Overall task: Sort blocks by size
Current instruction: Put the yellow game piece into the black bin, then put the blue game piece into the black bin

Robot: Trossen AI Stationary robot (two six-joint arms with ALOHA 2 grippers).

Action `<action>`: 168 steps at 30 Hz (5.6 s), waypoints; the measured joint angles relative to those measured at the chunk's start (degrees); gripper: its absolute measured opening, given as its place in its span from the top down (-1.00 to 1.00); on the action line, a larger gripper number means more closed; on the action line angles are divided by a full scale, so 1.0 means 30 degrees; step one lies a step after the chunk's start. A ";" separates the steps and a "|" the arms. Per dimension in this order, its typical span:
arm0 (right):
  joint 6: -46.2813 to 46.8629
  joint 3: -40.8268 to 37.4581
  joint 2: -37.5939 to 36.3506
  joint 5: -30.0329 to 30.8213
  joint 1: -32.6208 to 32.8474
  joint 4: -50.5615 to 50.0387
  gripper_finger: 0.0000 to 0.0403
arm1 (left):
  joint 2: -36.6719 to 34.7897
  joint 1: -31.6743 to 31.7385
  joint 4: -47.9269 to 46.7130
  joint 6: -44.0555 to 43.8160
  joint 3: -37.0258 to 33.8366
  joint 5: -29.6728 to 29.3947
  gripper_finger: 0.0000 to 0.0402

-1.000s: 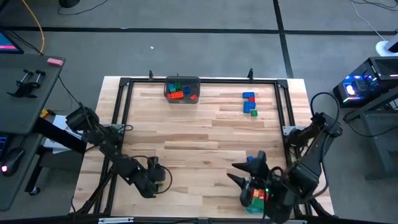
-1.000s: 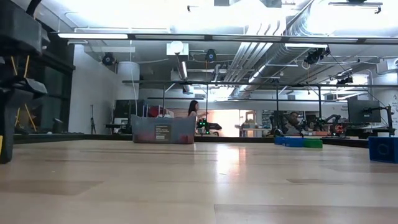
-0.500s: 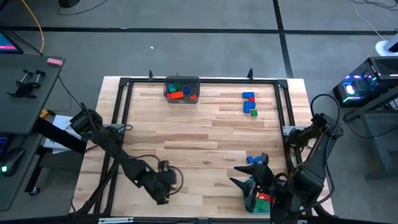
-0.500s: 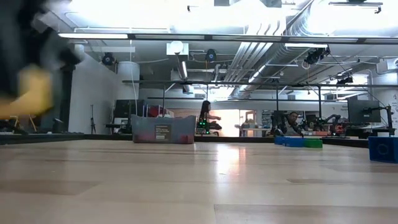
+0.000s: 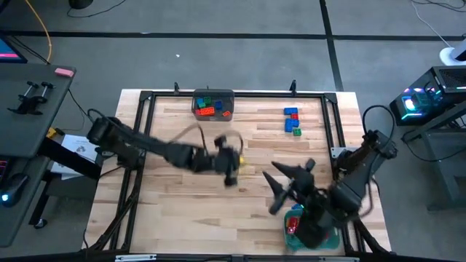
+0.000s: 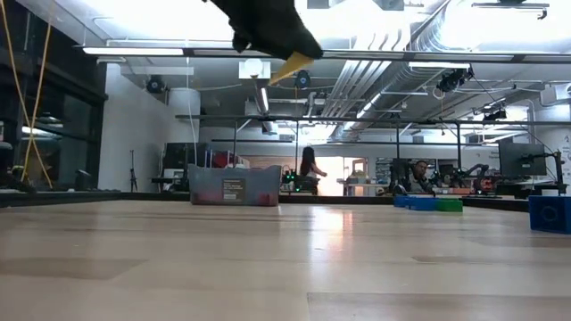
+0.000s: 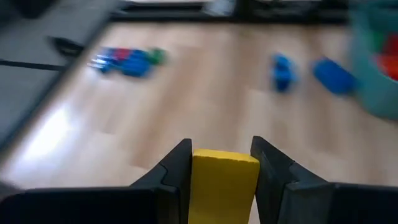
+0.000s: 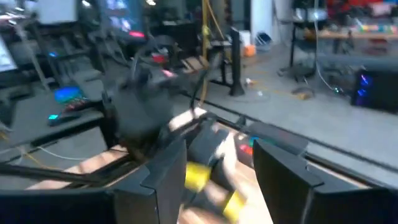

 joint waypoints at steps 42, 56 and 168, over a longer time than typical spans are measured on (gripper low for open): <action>0.0854 0.0000 -0.4830 -0.7825 -1.0764 -0.9509 0.10 | -0.0088 1.7251 0.7688 -0.1222 -0.2499 1.5572 0.55; 0.0157 0.0000 -0.4831 -0.8027 -1.0529 -1.0188 0.10 | -0.0110 1.7284 0.7905 -0.1931 -0.2499 1.4356 0.55; -0.8499 -1.3773 -0.8280 -2.7286 -1.2290 -0.5342 0.10 | -0.0117 1.7958 0.3960 -0.4073 -0.2477 1.1385 0.15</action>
